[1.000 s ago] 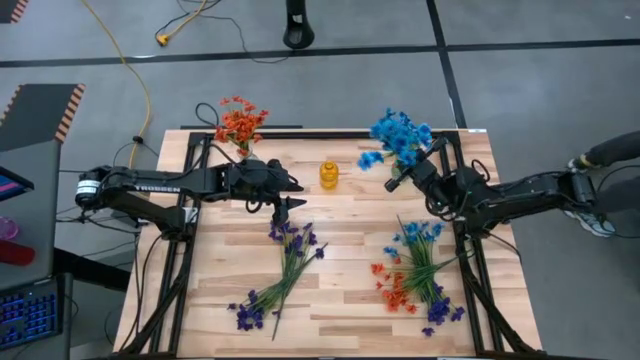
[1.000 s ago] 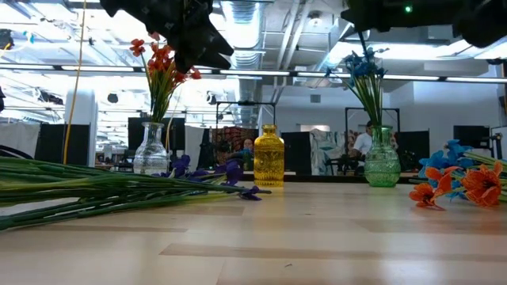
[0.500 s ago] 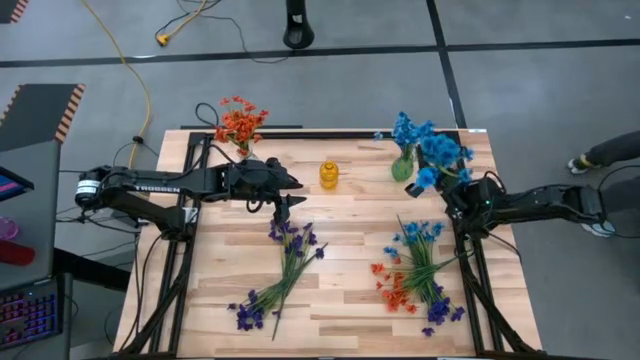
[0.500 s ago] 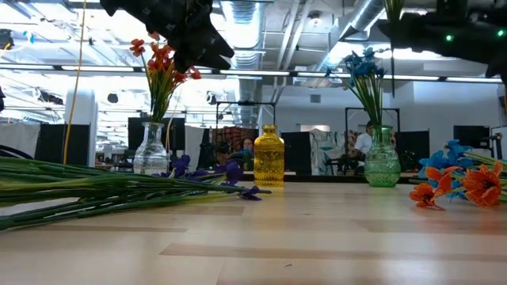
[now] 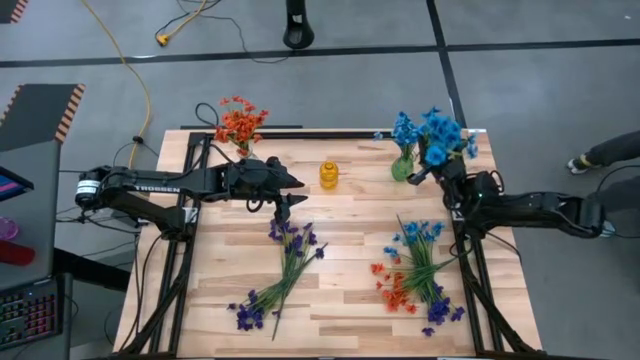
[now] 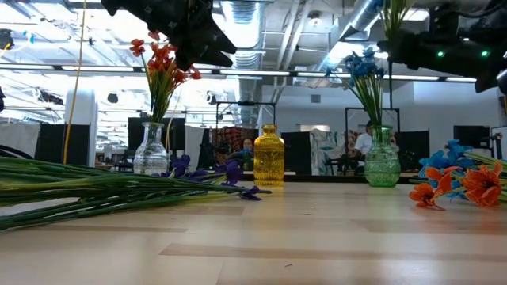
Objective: Sort flowers into vase by color
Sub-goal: Put the left blue flower into the green vase
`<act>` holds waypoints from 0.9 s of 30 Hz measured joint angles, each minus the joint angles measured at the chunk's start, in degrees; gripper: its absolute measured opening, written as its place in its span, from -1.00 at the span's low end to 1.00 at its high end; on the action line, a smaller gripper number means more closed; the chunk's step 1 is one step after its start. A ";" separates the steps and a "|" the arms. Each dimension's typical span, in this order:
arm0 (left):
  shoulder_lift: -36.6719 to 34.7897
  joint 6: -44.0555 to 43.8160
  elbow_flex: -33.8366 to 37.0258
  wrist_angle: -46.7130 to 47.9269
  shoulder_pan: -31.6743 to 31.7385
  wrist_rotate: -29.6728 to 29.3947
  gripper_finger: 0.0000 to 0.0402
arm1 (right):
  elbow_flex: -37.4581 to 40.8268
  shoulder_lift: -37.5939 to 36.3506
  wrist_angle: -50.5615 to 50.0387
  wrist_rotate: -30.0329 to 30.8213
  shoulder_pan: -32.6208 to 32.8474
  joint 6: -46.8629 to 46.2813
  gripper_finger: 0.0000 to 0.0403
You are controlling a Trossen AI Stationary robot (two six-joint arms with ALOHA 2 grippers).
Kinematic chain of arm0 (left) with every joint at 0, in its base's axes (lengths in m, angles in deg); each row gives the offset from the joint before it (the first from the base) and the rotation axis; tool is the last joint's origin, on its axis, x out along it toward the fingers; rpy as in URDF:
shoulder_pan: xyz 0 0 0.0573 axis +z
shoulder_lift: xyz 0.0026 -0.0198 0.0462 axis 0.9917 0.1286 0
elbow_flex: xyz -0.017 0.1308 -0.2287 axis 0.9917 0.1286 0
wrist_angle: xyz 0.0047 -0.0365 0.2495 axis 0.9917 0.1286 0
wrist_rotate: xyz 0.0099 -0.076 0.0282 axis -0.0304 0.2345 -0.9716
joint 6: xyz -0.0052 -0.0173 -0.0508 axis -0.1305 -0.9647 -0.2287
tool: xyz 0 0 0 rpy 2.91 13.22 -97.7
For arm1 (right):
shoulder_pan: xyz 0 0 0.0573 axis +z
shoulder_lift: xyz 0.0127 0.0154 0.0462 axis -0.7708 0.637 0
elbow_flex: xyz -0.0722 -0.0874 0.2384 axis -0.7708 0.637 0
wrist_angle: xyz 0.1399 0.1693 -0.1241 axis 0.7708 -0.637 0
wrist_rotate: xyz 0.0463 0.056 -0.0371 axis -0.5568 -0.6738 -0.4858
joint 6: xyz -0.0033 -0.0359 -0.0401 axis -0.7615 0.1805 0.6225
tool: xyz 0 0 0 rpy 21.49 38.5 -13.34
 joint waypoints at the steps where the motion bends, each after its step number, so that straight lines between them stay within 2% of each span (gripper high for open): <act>1: 0.00 0.01 0.00 -0.03 0.00 0.00 -0.11 | 0.01 0.55 -0.02 -0.67 -0.55 -0.58 -0.79; 12: 0.00 -0.38 0.00 -0.24 0.00 -0.02 -0.11 | 0.02 5.40 3.22 -2.32 -3.96 -2.87 -0.79; 27: 0.00 -1.05 0.00 -0.20 0.00 -0.50 -0.11 | 0.02 15.12 9.57 -2.48 -4.69 -4.09 -0.79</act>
